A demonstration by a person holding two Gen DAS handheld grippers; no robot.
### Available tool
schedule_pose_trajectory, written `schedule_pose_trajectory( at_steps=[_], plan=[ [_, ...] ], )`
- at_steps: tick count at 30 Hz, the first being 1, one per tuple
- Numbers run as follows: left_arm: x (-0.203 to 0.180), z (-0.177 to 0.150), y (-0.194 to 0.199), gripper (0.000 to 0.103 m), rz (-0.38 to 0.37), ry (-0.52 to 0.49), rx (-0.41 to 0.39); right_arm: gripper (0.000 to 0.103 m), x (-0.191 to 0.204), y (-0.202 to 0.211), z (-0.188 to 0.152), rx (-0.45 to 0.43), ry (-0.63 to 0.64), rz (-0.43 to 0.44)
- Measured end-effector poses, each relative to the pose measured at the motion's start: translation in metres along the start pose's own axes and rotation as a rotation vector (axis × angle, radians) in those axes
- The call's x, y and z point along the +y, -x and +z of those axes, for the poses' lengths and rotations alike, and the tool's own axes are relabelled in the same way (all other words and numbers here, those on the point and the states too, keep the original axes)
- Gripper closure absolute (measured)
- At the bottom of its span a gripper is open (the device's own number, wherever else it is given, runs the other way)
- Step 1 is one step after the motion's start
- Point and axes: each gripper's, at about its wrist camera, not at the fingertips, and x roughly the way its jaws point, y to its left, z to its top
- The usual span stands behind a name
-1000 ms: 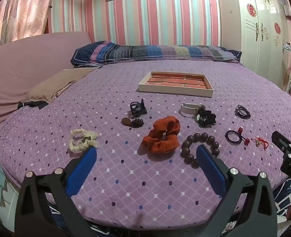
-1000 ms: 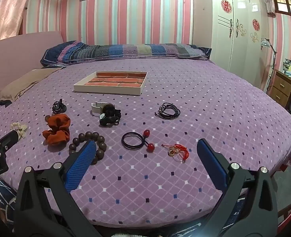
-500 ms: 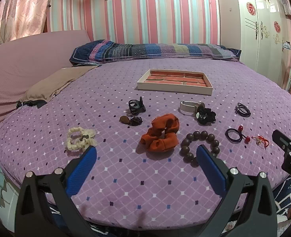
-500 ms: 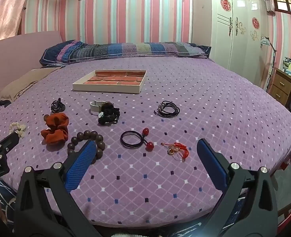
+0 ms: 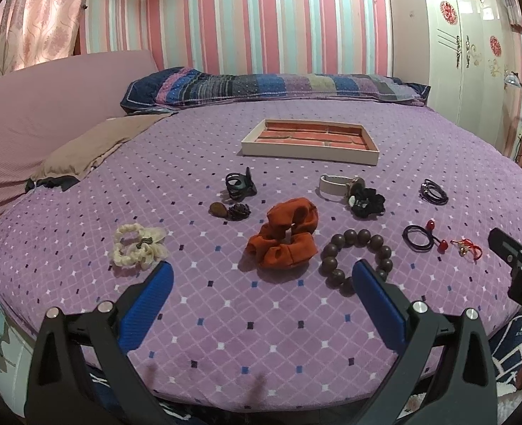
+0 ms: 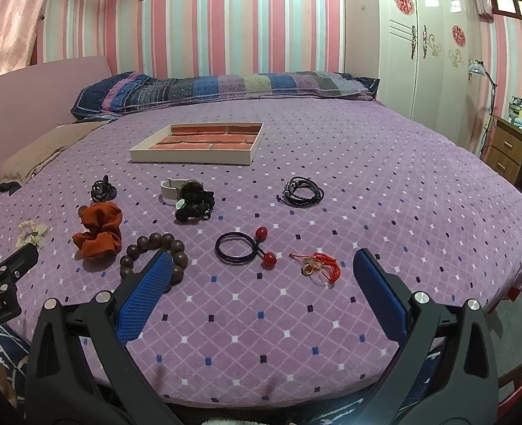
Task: Organize jewelry
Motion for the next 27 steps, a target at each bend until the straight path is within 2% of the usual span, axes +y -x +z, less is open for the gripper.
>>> schedule_pose_trajectory(
  at_steps=[4,10,16,27],
  plan=[
    [-0.002,0.000,-0.001,0.004,-0.001,-0.006,-0.008,0.004,0.001,-0.003,0.000,0.003,0.005,0.000],
    [-0.004,0.000,-0.010,0.004,0.038,-0.021,0.009,0.004,0.004,-0.007,0.003,-0.007,0.027,-0.027],
    [0.000,0.001,-0.014,0.004,0.007,-0.011,0.015,0.004,0.002,-0.009,0.005,-0.013,0.030,-0.043],
    [0.000,0.004,-0.022,0.004,0.030,-0.022,0.020,0.004,0.005,-0.017,0.007,-0.013,0.043,-0.065]
  ],
)
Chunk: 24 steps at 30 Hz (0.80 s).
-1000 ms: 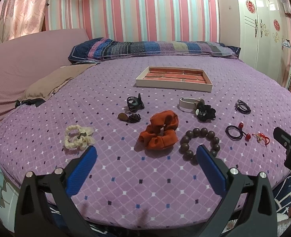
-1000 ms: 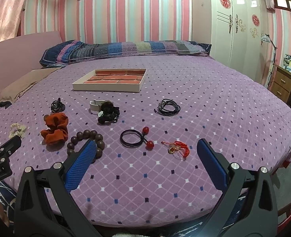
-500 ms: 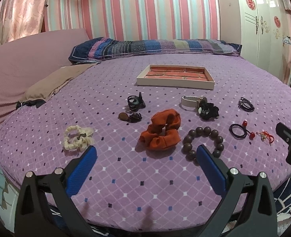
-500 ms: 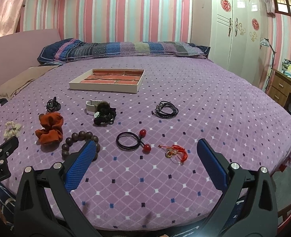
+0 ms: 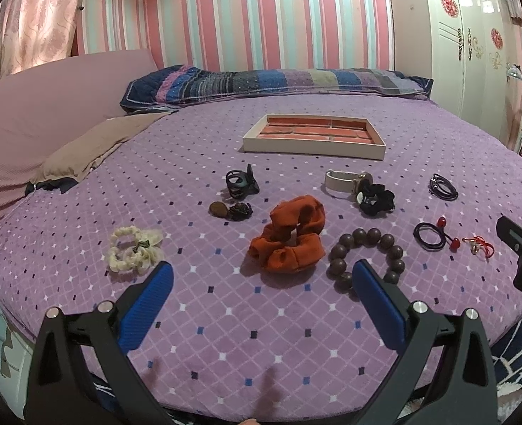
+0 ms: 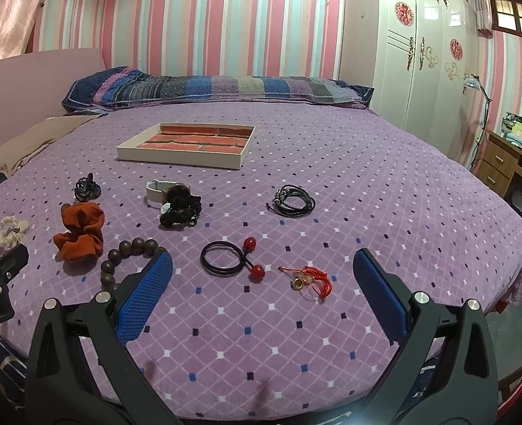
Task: Organize jewelry
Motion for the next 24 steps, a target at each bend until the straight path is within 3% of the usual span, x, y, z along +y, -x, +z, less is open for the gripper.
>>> schedule_pose_trajectory(
  at_steps=[24],
  plan=[
    [-0.001,0.004,-0.013,0.004,-0.028,-0.011,0.021,0.004,-0.005,-0.019,-0.003,0.043,-0.026,-0.003]
  ],
)
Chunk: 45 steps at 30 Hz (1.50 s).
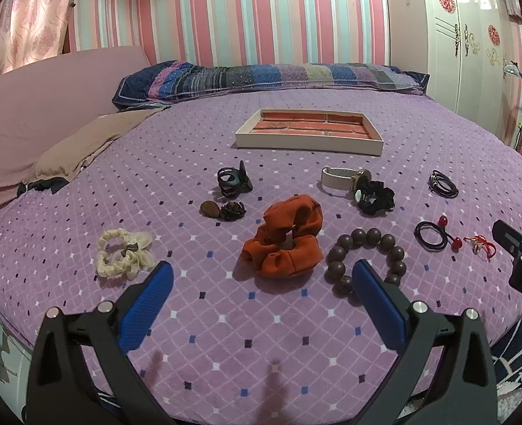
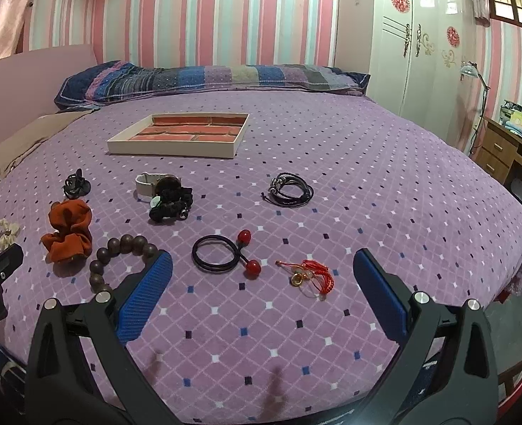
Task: Organize jewelry
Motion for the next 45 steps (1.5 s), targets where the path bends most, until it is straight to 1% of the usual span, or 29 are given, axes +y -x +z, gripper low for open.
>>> schedule_pose_trajectory(
  at_steps=[5,10,14,17,19,22,26,29,31,33,35,36,38,40,41,42,44,45],
  plan=[
    [0.001,0.001,-0.005,0.004,0.005,0.000,0.006,0.004,0.000,-0.006,0.000,0.010,0.008,0.014],
    [0.005,0.004,-0.015,0.004,0.025,0.001,0.005,0.004,-0.010,-0.018,-0.001,0.009,0.005,0.010],
    [0.010,0.006,-0.026,0.004,0.022,0.014,0.020,0.004,-0.021,-0.030,-0.002,0.008,0.013,-0.019],
    [0.013,0.008,-0.034,0.004,0.026,0.012,0.016,0.004,-0.029,-0.043,-0.003,0.023,0.028,-0.040],
    [0.015,0.010,-0.040,0.004,0.018,0.013,0.021,0.007,-0.034,-0.050,-0.005,0.033,0.029,-0.046],
    [0.018,0.012,-0.054,0.004,0.005,0.019,0.042,0.010,-0.040,-0.061,-0.006,0.045,0.025,-0.053],
    [0.021,0.015,-0.073,0.004,0.023,0.002,0.048,0.014,-0.046,-0.075,-0.011,0.050,0.025,-0.069],
    [0.025,0.016,-0.088,0.005,0.002,0.007,0.070,0.018,-0.053,-0.087,-0.016,0.078,0.014,-0.077],
    [0.025,0.016,-0.096,0.005,0.002,0.001,0.071,0.020,-0.057,-0.093,-0.019,0.095,-0.001,-0.071],
    [0.025,0.015,-0.104,0.006,0.001,-0.007,0.076,0.021,-0.060,-0.099,-0.022,0.111,-0.008,-0.071],
    [0.025,0.014,-0.113,0.006,-0.022,-0.006,0.096,0.021,-0.061,-0.102,-0.025,0.122,-0.012,-0.066],
    [0.024,0.014,-0.117,0.007,-0.032,-0.003,0.105,0.022,-0.061,-0.106,-0.028,0.128,-0.010,-0.066],
    [0.024,0.013,-0.125,0.013,-0.048,-0.001,0.122,0.028,-0.060,-0.110,-0.032,0.142,-0.005,-0.068],
    [0.026,0.013,-0.134,0.025,-0.068,0.011,0.143,0.033,-0.062,-0.117,-0.035,0.159,-0.022,-0.040],
    [0.027,0.012,-0.139,0.028,-0.076,0.016,0.155,0.034,-0.064,-0.119,-0.036,0.157,-0.035,-0.026],
    [0.027,0.012,-0.143,0.034,-0.084,0.021,0.168,0.035,-0.064,-0.119,-0.036,0.154,-0.037,-0.022],
    [0.029,0.010,-0.146,0.035,-0.088,0.026,0.170,0.042,-0.063,-0.120,-0.036,0.143,-0.029,-0.012],
    [0.029,0.010,-0.145,0.035,-0.087,0.023,0.166,0.044,-0.062,-0.121,-0.035,0.137,-0.026,-0.004]
  ],
)
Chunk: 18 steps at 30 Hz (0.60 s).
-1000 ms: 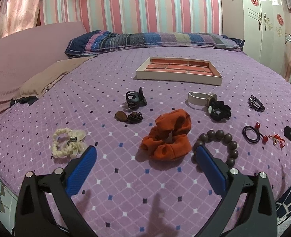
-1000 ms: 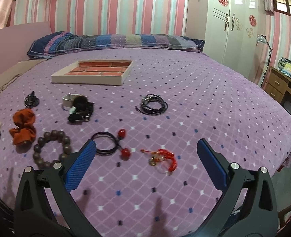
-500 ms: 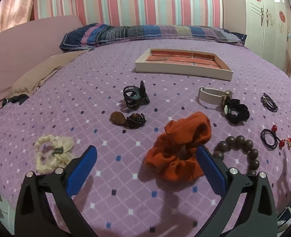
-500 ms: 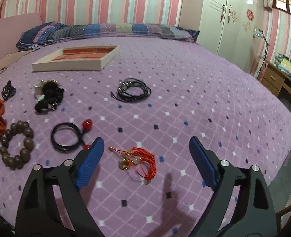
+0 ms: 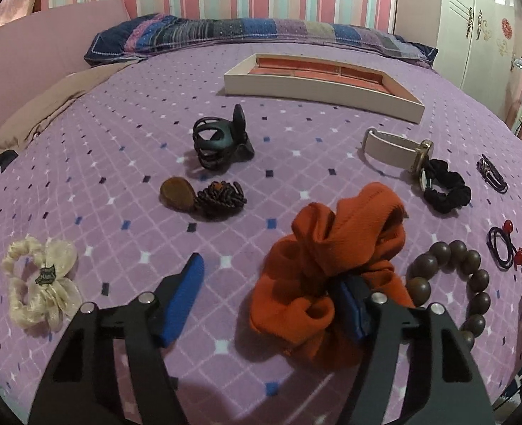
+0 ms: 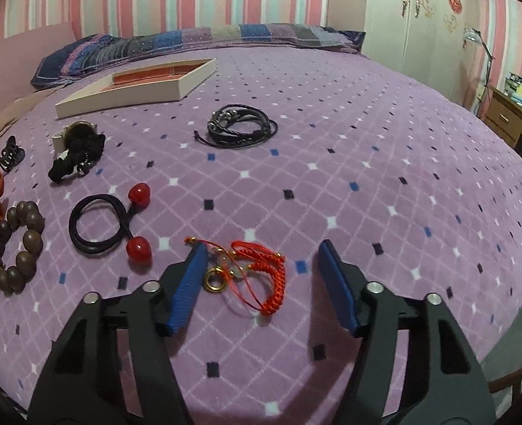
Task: Organize jewelry
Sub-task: 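Grasp the red-tasseled charm with the right tool while the left grasps the orange scrunchie, then carry both items to the white tray and open both tools inside it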
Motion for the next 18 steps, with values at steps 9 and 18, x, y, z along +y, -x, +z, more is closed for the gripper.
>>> schedule_pose_trajectory(
  at_steps=[9,18],
  plan=[
    [-0.006,0.002,0.002,0.074,-0.018,-0.029,-0.007,0.078,0.010,-0.002,0.008,-0.021,0.030,0.070],
    [-0.005,0.006,0.006,0.082,-0.037,-0.031,-0.003,0.093,0.012,-0.001,0.018,-0.017,0.031,0.109]
  ],
)
